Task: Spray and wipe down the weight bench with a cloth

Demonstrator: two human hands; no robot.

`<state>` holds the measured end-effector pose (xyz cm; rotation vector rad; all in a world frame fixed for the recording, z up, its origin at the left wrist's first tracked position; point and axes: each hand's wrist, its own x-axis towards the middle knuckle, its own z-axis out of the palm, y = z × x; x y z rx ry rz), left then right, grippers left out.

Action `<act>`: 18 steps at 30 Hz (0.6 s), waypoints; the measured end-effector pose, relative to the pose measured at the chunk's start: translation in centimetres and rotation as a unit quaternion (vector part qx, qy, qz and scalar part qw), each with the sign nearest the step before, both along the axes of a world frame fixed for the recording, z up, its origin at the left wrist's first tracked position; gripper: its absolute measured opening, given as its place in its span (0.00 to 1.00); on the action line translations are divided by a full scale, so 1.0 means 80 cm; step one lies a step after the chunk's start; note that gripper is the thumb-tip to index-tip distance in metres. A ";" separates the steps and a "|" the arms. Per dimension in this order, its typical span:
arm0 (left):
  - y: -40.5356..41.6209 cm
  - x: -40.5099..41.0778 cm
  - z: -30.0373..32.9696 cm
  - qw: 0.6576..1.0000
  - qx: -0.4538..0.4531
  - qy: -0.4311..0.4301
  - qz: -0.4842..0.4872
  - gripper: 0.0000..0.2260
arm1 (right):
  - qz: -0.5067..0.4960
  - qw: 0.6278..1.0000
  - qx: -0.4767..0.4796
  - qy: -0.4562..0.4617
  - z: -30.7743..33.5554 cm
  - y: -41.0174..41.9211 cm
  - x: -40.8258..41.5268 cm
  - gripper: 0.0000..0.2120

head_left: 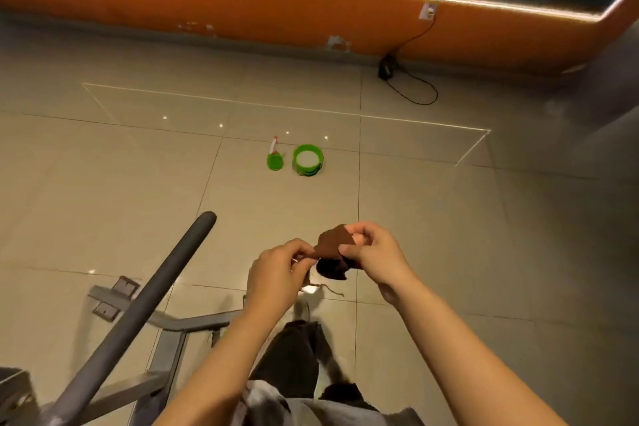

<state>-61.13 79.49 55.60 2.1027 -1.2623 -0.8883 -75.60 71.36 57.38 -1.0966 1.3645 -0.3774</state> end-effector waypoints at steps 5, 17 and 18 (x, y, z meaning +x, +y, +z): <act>-0.139 0.060 -0.031 0.999 0.022 -0.007 -0.025 0.03 | 0.065 0.980 -0.107 0.154 -0.033 -0.131 0.045 0.04; -0.348 0.200 -0.090 0.993 0.074 0.067 0.055 0.04 | 0.106 0.965 -0.099 0.220 -0.101 -0.380 0.195 0.12; -0.361 0.213 -0.101 0.993 0.076 0.063 0.065 0.04 | 0.094 0.968 -0.086 0.217 -0.116 -0.400 0.204 0.12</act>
